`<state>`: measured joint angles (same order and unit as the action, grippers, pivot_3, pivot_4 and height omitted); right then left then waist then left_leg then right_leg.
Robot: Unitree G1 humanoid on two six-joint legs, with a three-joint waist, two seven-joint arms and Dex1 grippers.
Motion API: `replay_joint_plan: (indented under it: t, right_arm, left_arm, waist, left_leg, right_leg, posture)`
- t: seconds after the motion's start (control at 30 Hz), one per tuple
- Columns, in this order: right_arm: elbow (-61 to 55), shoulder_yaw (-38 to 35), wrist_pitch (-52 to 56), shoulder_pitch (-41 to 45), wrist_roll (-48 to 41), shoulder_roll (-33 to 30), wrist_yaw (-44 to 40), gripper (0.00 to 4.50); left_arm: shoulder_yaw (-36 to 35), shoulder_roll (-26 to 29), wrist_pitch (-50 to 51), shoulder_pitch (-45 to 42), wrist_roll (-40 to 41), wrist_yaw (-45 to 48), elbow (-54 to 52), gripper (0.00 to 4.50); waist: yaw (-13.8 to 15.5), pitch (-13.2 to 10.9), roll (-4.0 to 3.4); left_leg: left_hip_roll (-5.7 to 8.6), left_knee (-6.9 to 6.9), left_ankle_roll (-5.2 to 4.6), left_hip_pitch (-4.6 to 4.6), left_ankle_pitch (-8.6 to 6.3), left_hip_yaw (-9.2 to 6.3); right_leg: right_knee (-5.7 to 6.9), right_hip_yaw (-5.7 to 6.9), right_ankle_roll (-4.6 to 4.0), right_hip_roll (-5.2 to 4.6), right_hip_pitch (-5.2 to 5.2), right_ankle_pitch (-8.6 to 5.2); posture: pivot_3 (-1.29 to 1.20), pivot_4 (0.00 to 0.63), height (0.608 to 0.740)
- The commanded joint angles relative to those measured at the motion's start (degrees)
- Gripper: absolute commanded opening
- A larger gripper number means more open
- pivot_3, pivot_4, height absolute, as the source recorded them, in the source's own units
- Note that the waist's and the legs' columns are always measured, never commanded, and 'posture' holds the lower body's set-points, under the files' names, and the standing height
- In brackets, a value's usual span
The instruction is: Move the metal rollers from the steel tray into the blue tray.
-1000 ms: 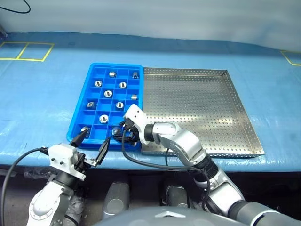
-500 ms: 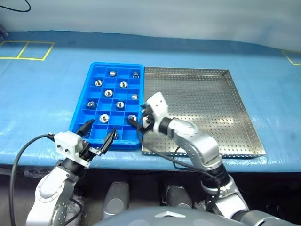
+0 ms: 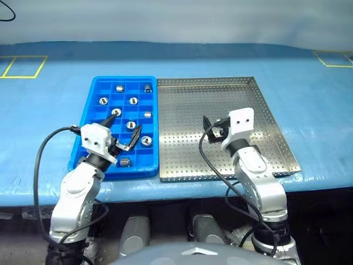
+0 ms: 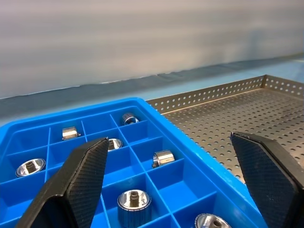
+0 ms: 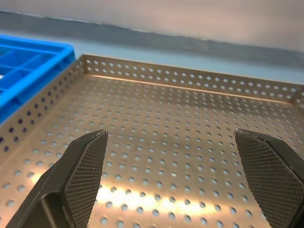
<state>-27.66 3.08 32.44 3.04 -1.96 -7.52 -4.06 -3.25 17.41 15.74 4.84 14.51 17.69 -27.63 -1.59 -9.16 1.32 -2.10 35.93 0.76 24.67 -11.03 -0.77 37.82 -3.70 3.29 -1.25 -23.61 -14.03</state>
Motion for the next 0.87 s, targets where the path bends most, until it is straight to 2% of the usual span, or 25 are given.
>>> replay_joint_plan:
  t: [0.03,0.3,0.47,0.87]
  right_arm:
    - [-4.26,0.72,-3.49,-3.01,2.13,-1.84,-0.37,4.48]
    - [-5.1,1.39,-1.79,-6.79,0.89,-3.87,-3.78,4.48]
    - [-1.96,0.84,-6.97,-7.14,1.85,-2.92,-2.88,4.48]
    - [-0.96,0.22,-3.59,-6.04,-1.31,-2.32,-4.85,4.48]
  left_arm:
    - [0.55,-0.03,-0.05,-1.73,-3.06,-1.8,2.12,4.5]
    - [-0.96,-2.29,-0.66,-5.58,-8.06,-8.33,9.08,4.5]
    - [-1.3,-2.64,-0.87,-5.85,-8.57,-9.21,9.28,4.5]
    - [-1.56,-3.21,-0.52,-5.08,-9.36,-10.62,9.02,4.5]
  waist:
    - [-0.34,0.0,0.0]
    - [-0.85,0.01,0.01]
    - [-0.67,0.01,0.01]
    - [-0.52,0.02,0.03]
  left_leg:
    - [-0.01,0.01,0.0,-0.01,0.0,0.01]
    - [-0.02,0.11,-0.04,-0.06,0.03,0.06]
    - [-0.01,0.11,-0.04,-0.03,0.03,0.05]
    - [0.0,0.11,-0.04,-0.04,0.03,0.05]
  right_leg:
    - [0.02,-0.01,0.0,0.01,0.0,0.0]
    - [0.07,-0.11,0.06,0.04,0.04,0.04]
    - [0.07,-0.11,0.07,0.04,0.03,0.05]
    - [0.08,-0.13,0.1,0.03,0.05,0.08]
  posture:
    - [-0.03,0.15,0.74]
    - [-0.05,0.15,0.74]
    - [-0.03,0.15,0.74]
    - [-0.02,0.15,0.74]
